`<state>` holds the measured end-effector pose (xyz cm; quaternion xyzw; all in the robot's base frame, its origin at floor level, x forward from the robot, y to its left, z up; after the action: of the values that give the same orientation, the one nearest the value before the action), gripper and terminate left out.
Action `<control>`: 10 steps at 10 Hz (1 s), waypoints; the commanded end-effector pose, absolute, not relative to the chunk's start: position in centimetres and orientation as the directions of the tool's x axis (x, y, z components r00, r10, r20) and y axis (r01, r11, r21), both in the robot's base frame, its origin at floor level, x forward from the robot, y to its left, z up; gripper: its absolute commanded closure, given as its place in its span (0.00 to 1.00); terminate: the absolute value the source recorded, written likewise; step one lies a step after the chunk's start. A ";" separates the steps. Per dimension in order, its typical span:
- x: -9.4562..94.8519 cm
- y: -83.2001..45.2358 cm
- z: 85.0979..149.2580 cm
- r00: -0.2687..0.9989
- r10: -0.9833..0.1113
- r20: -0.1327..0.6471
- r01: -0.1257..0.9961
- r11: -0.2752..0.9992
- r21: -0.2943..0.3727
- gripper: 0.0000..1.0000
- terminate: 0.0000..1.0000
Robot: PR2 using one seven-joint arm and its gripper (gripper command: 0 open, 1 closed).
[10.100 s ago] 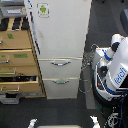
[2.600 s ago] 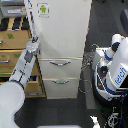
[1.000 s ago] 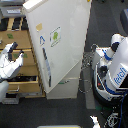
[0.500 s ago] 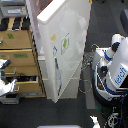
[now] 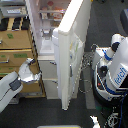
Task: Opening the fridge
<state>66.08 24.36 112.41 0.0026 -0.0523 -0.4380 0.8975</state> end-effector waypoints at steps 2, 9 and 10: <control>65.6 -40.1 123.0 0.514 -0.855 0.070 0.838 0.518 0.172 0.00 0.00; 16.1 -58.3 143.8 -0.040 -0.963 0.265 0.968 0.028 0.250 0.00 0.00; 17.7 -57.9 143.7 -0.015 -0.963 0.270 0.969 0.053 0.242 0.00 0.00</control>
<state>74.75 -14.14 116.70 0.0147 -0.0423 -0.4338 0.8999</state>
